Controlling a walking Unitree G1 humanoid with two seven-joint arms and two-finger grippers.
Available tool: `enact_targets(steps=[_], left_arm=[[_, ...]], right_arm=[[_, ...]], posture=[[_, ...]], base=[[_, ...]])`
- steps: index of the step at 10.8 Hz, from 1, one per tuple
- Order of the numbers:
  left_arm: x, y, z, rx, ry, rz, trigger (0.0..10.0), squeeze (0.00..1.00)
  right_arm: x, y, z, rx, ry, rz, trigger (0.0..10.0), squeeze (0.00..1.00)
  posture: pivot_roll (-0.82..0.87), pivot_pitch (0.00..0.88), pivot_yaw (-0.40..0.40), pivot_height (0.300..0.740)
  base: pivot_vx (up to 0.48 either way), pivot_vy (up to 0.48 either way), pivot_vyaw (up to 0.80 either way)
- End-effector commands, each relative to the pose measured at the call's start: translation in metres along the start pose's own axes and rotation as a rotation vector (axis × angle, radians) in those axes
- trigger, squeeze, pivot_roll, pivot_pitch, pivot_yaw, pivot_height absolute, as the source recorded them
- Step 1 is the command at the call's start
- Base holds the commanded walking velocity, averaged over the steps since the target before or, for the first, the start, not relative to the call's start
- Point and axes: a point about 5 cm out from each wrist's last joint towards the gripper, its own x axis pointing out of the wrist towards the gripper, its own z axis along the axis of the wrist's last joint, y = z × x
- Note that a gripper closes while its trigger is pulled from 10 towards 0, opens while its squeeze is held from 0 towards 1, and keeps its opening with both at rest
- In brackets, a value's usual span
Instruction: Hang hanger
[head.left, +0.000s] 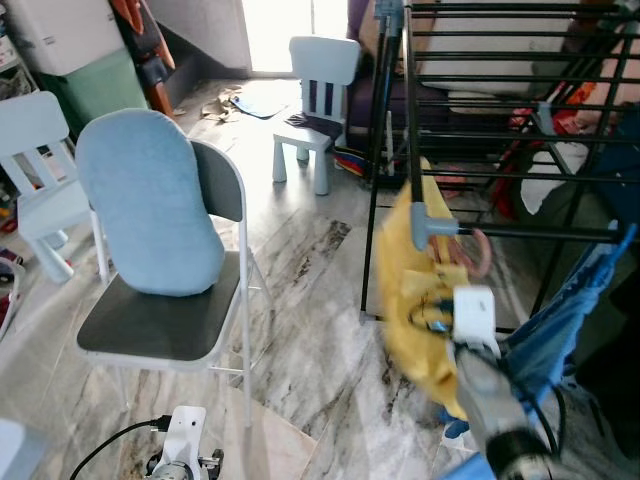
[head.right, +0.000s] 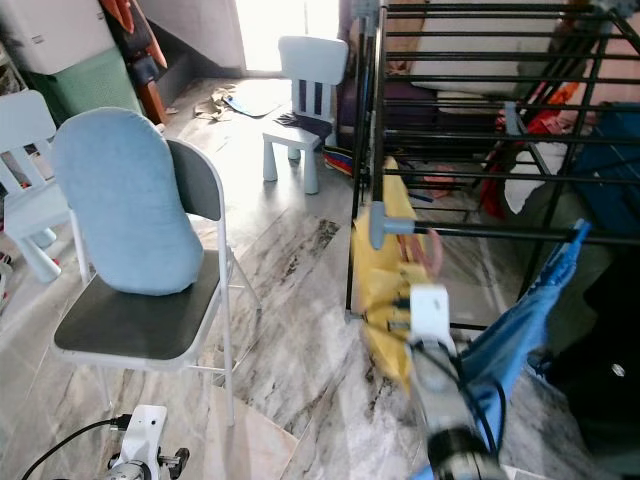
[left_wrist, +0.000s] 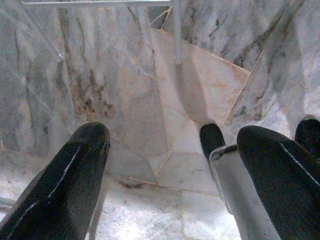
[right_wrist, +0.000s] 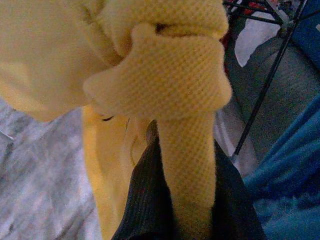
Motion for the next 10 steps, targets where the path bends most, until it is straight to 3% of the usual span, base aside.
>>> enact_targets(steps=[1,6,10], left_arm=[[0.0,0.004,0.0,0.018,0.004,0.002,10.0,0.0],[-0.001,0.006,-0.005,0.019,0.02,0.008,10.0,0.0],[-0.001,0.004,-0.008,0.034,0.033,-0.004,10.0,0.0]], right_arm=[[0.011,0.003,0.02,0.02,-0.003,0.012,10.0,0.0],[0.028,0.017,0.051,0.083,0.142,0.073,10.0,0.0],[0.024,0.034,0.044,0.075,0.251,0.109,10.0,0.0]], posture=[[-0.17,0.0,0.069,0.74],[-0.15,0.0,0.062,0.74],[-0.16,0.0,0.066,0.74]], base=[[0.0,0.0,0.0],[0.0,0.0,0.0],[0.0,0.0,0.0]])
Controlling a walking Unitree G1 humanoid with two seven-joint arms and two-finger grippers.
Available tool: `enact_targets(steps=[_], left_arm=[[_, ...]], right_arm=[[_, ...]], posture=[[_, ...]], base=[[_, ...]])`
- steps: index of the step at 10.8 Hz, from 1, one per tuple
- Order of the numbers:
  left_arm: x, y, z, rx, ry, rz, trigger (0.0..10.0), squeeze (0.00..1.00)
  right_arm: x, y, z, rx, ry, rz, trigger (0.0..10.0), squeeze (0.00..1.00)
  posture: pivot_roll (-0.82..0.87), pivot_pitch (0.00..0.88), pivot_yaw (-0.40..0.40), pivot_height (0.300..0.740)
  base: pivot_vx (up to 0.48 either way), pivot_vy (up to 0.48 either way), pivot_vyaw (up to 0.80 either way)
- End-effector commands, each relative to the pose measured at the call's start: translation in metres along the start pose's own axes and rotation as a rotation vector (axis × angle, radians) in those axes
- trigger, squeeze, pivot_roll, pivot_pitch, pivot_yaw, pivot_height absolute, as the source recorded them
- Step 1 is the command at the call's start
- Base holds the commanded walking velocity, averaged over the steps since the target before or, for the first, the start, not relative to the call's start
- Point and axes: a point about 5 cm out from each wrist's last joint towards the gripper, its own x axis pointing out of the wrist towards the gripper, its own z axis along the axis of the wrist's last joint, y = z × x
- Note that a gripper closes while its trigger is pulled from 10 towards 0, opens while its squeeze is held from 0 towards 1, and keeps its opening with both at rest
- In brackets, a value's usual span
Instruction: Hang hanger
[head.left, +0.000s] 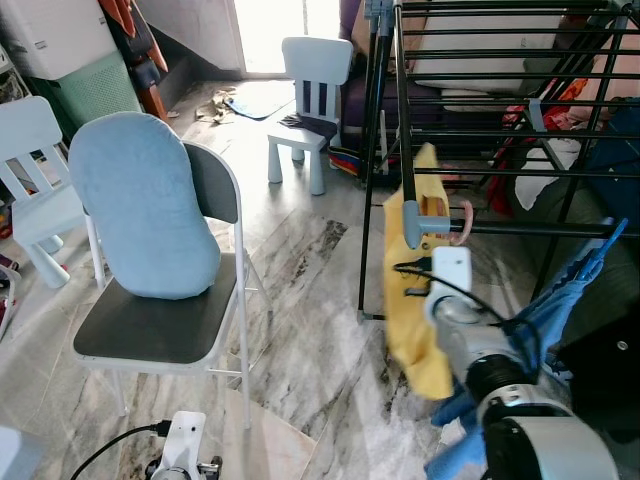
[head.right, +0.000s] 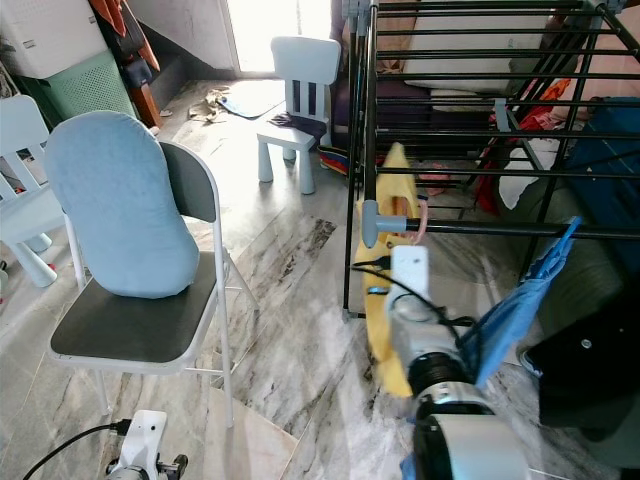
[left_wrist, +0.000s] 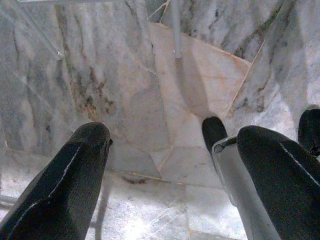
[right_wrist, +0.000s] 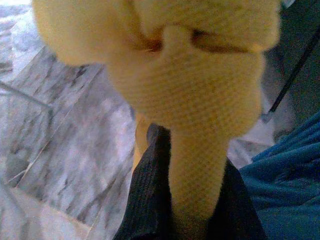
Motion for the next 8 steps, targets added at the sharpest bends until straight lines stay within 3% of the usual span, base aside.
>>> enact_targets(steps=[1,5,8], left_arm=[[0.0,0.003,-0.002,0.014,0.012,-0.005,10.0,0.0],[0.0,0.002,-0.003,0.019,0.018,-0.006,10.0,0.0],[0.0,0.002,-0.001,0.026,0.015,-0.008,10.0,0.0]], right_arm=[[-0.001,0.01,0.0,-0.008,0.019,0.041,10.0,0.0],[-0.003,0.018,-0.021,-0.004,0.085,0.096,10.0,0.0],[-0.004,0.03,-0.005,-0.009,0.02,0.147,10.0,0.0]], posture=[[-0.15,0.0,0.063,0.74],[-0.15,0.0,0.061,0.74],[-0.15,0.0,0.062,0.74]], base=[[0.0,0.0,0.0],[0.0,0.0,0.0],[0.0,0.0,0.0]])
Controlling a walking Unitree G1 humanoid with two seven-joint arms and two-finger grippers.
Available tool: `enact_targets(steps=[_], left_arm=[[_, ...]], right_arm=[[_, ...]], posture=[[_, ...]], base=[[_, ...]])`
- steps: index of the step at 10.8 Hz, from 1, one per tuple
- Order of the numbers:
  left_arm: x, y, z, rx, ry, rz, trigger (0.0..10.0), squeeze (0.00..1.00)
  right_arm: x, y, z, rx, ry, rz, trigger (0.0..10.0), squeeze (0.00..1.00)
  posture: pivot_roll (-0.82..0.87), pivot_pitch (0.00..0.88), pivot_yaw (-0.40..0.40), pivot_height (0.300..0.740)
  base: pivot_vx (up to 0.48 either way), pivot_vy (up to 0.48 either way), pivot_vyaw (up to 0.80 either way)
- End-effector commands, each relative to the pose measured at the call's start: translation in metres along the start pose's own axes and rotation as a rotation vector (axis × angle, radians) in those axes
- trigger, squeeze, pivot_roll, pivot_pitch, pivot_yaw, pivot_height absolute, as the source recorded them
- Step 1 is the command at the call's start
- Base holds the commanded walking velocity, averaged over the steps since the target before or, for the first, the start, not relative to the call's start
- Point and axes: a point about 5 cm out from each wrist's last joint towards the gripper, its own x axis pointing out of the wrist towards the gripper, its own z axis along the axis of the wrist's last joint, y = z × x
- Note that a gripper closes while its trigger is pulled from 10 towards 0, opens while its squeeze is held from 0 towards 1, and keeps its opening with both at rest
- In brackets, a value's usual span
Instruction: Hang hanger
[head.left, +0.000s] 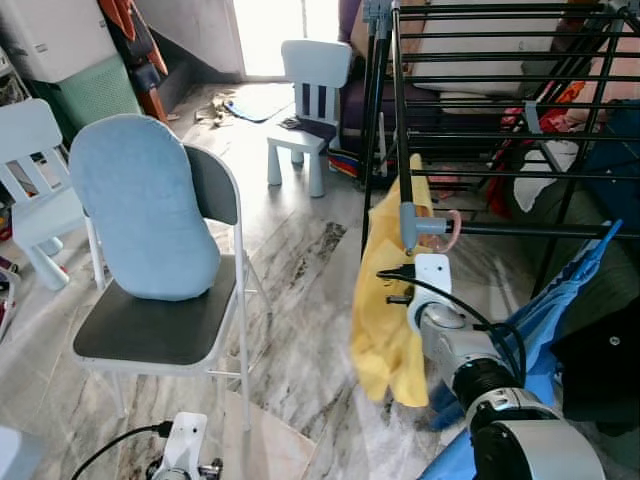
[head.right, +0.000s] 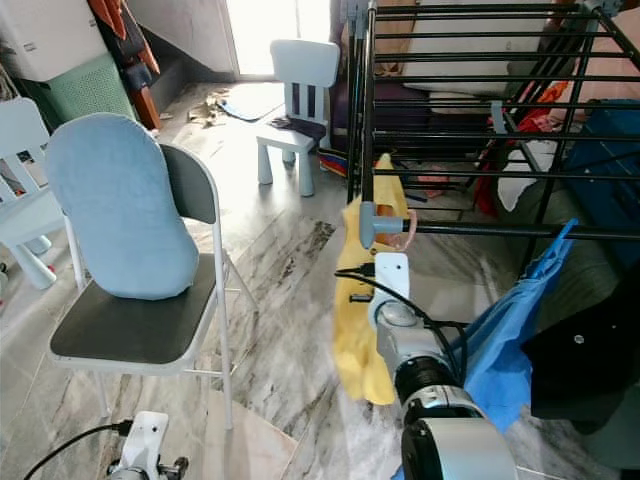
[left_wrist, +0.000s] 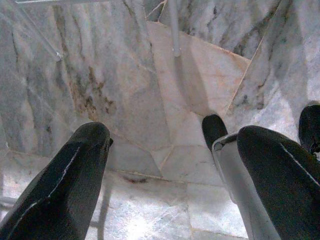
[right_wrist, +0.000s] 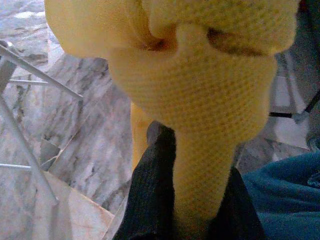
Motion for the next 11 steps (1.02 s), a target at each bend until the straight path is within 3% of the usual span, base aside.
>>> enact_targets(steps=[1,3,5,9,10,11], left_arm=[[0.0,0.002,0.001,0.014,0.003,-0.005,10.0,0.0],[0.0,0.001,0.001,0.014,0.004,-0.008,10.0,0.0],[0.0,0.0,0.001,0.017,0.008,-0.014,10.0,0.0],[0.0,0.0,-0.002,0.002,0.016,-0.007,10.0,0.0],[0.0,0.001,-0.002,0.01,0.015,-0.008,10.0,0.0],[0.0,0.001,-0.001,0.011,0.015,-0.007,10.0,0.0]], right_arm=[[-0.001,0.012,0.01,-0.016,-0.02,0.034,10.0,0.0],[-0.001,0.012,0.011,-0.016,-0.011,0.022,10.0,0.0],[-0.001,0.007,-0.003,-0.005,0.049,-0.004,10.0,0.0],[-0.001,-0.002,-0.006,-0.001,0.042,-0.051,10.0,0.0],[-0.001,-0.003,-0.01,0.032,0.044,-0.041,10.0,0.54],[-0.002,-0.004,-0.013,0.034,0.045,-0.041,10.0,1.0]], posture=[[-0.15,0.0,0.062,0.74],[-0.16,0.0,0.063,0.74],[-0.16,0.0,0.065,0.74],[-0.17,0.0,0.072,0.74],[-0.17,0.0,0.071,0.74],[-0.17,0.0,0.072,0.74]], base=[[0.0,0.0,0.0],[0.0,0.0,0.0],[0.0,0.0,0.0],[0.0,0.0,0.0],[0.0,0.0,0.0],[0.0,0.0,0.0]])
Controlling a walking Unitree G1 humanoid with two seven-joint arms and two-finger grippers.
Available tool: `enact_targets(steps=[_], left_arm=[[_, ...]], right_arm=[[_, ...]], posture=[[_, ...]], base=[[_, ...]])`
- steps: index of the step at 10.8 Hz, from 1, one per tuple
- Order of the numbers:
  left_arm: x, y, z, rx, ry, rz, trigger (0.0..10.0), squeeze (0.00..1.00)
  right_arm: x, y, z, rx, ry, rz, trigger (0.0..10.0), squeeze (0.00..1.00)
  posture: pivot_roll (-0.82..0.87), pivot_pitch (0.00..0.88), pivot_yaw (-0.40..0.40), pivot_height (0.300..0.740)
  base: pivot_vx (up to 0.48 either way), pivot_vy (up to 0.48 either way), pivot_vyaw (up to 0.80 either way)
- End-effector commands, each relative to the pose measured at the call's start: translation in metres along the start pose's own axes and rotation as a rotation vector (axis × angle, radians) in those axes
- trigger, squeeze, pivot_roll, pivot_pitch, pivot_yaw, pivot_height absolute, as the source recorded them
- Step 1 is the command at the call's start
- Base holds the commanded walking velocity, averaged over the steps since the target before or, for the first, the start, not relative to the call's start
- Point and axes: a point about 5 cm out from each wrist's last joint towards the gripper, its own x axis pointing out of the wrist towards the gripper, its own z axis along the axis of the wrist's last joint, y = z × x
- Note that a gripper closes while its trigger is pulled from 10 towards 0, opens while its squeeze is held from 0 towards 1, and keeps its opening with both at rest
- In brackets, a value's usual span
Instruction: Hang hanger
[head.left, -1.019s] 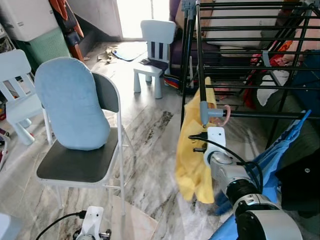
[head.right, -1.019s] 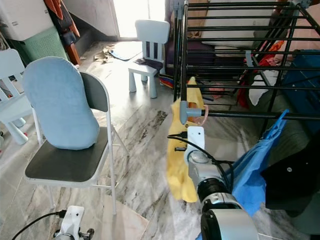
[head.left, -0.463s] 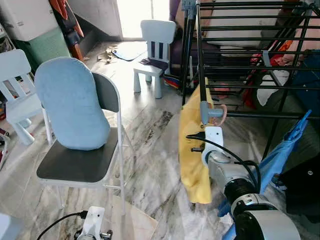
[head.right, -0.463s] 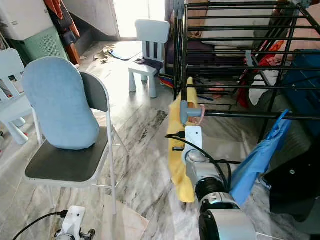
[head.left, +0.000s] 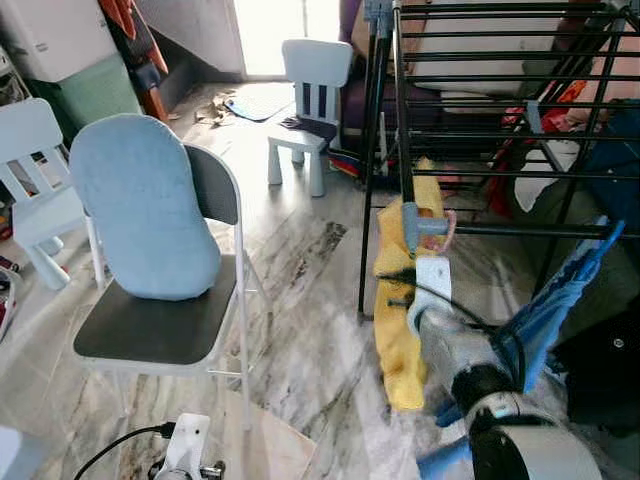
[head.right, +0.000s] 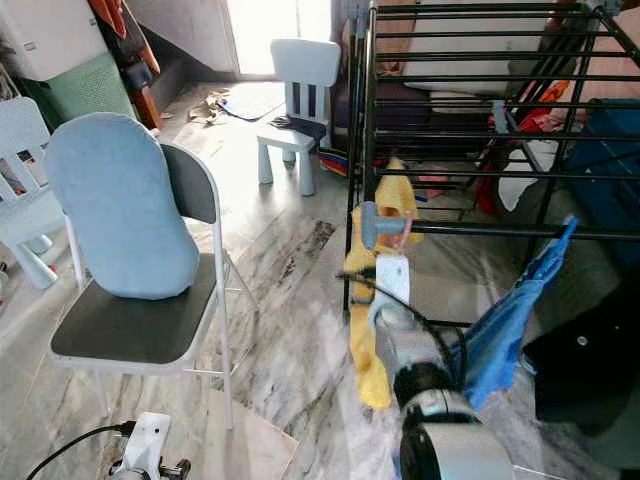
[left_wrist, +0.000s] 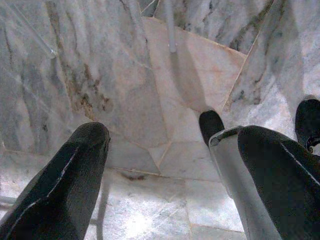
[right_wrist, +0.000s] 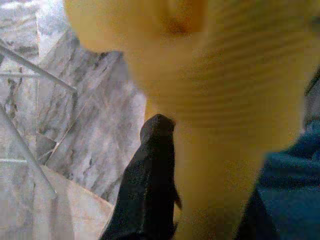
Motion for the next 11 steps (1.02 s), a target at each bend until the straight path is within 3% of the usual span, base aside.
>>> enact_targets(steps=[1,4,11], left_arm=[[0.0,0.004,0.0,0.003,0.004,0.012,10.0,0.0],[0.0,0.006,0.0,-0.002,0.003,0.018,10.0,0.0],[0.001,0.005,0.012,0.016,-0.036,0.006,10.0,0.0]], right_arm=[[0.0,0.002,-0.001,0.007,-0.001,0.002,10.0,1.0],[-0.002,-0.006,-0.003,-0.032,-0.064,-0.046,10.0,1.0],[-0.02,-0.024,0.002,-0.187,-0.344,-0.144,10.0,1.0]], posture=[[-0.17,0.0,0.072,0.74],[-0.17,0.0,0.075,0.74],[-0.21,0.0,0.113,0.74]], base=[[0.0,0.0,0.0],[0.0,0.0,0.0],[0.0,0.0,0.0]])
